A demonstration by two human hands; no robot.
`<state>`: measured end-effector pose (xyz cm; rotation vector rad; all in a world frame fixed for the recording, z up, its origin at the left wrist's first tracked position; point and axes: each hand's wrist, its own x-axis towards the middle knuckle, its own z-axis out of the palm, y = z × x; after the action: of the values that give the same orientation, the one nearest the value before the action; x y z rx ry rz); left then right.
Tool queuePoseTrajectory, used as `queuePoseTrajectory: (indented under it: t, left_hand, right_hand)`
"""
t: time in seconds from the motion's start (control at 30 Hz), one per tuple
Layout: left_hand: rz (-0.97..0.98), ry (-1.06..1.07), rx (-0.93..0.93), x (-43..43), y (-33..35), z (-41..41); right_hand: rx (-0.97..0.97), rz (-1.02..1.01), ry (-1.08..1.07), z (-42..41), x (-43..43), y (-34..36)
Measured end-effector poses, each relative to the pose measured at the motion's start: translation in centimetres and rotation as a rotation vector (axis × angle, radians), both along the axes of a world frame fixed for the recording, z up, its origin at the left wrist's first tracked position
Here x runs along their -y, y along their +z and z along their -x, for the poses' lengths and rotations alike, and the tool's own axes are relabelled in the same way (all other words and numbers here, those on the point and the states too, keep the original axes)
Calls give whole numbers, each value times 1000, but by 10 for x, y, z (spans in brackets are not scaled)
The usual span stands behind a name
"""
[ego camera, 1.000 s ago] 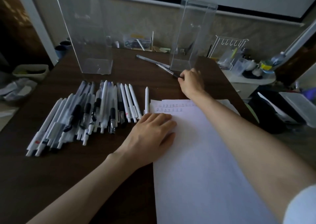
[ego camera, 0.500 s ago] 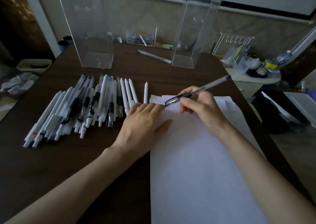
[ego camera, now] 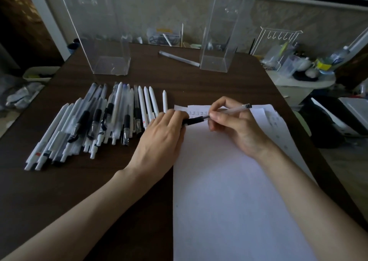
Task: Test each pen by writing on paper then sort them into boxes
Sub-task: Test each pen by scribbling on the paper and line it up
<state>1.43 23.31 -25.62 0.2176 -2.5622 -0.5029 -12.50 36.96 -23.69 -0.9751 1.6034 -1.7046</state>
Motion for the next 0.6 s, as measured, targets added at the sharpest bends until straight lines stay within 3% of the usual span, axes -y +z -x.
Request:
queuePoseTrajectory:
  t: [0.2,0.37,0.6]
  left_hand:
    - [-32,-177,58,-7,2,0]
    - [-38,-141,48,-8,8,-5]
    - [-178,-102,51,-9,11,-4]
  right_hand:
    - [-1,-24,52,-2,0,2]
    - [-92,-90,122,-14,3,3]
    - [-42,-53,99,-15,4,3]
